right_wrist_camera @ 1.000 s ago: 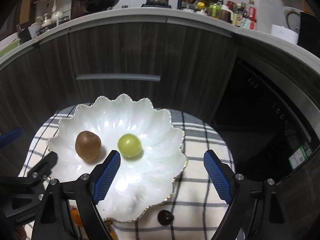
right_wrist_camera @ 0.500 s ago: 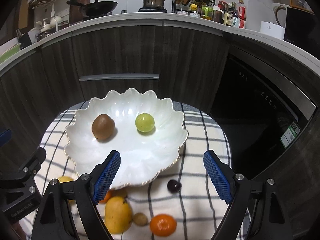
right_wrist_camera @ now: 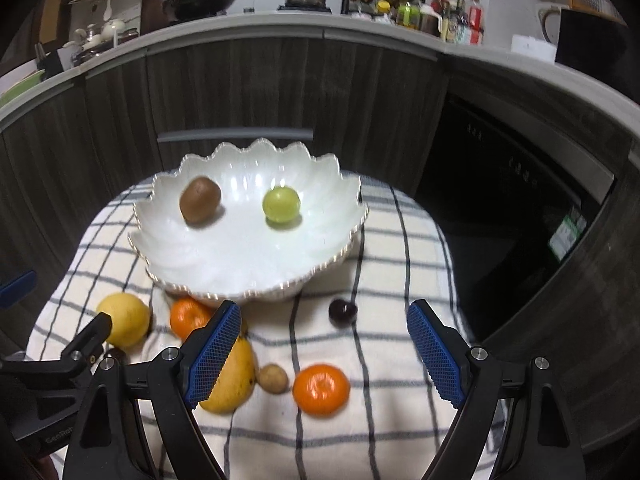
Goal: Organize fruits
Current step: 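Withdraw both open grippers from the bowl back over the loose fruits, then grasp the dark plum with the left gripper while the right gripper approaches a mandarin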
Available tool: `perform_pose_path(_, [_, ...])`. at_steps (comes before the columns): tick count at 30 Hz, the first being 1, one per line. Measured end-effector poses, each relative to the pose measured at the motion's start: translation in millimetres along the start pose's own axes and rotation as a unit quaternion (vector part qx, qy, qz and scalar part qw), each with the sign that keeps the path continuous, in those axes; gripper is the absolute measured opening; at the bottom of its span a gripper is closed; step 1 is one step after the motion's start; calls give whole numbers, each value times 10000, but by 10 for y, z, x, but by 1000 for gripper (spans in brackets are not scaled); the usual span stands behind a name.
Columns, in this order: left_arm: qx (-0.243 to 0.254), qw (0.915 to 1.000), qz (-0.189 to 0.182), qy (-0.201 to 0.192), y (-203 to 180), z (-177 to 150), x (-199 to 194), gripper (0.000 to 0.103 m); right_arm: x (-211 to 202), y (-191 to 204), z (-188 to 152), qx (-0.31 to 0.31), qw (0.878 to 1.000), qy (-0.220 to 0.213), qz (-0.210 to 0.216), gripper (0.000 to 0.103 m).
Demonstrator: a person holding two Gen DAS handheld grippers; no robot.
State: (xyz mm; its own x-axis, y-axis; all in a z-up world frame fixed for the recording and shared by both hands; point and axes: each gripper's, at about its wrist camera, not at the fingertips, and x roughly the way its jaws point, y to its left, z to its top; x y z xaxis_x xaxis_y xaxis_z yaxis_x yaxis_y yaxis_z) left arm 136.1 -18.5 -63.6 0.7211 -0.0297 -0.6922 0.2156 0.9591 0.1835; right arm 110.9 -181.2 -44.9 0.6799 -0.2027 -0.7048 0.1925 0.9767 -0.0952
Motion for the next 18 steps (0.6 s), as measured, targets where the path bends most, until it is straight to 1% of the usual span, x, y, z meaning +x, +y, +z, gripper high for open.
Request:
perform_pose_path(3, [17,10000,31,-6,-3,-65,3,99,50,6,-115,17,9999,132,-12,86])
perform_pose_path(7, [-77,10000,19,31,-6,-188,7,99,86,25,-223,18,9997,249,15,86])
perform_pose_path(11, [-169,9999,10,31,2,-303,7,99,89,31,-294,-19,9997,247,5,86])
perform_pose_path(15, [-224,9997,36,-21,11,-353,18,97,103,56,-350,-65,9997,252,31,86])
perform_pose_path(18, [-228,9997,89,-25,16,-380,64,92,136,73,-376,-95,9995,306,41,86])
